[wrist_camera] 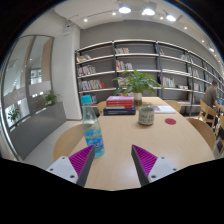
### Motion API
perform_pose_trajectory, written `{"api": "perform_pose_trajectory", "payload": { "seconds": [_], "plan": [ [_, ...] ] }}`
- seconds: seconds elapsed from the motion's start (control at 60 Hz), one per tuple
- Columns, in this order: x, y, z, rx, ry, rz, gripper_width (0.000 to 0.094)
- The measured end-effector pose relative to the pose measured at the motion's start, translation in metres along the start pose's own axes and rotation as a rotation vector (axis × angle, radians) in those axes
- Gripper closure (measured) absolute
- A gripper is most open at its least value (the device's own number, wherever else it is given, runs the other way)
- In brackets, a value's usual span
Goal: Pour water
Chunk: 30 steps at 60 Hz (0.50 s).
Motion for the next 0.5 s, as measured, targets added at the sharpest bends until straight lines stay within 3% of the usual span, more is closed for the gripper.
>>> {"api": "perform_pose_trajectory", "payload": {
  "seconds": [0.1,0.4,0.5],
  "plan": [
    [-0.022,-0.028,0.009,0.016,0.005,0.043,0.0189],
    [-0.11,-0.102,0.026,0.036,0.044,0.031,0.0202],
    [-0.13,-0.111,0.024,0.036,0.074,0.036,0.0295]
  ]
}}
Point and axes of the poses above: the point between the fingertips, and its own axes, seen from behind it with the camera up: y to the right, z up, x backward, against the way the camera looks, the point moved 7 cm from there along x, backward, against the way the camera looks, and after that the axes turned 11 degrees about -z, right-handed, at the moved point
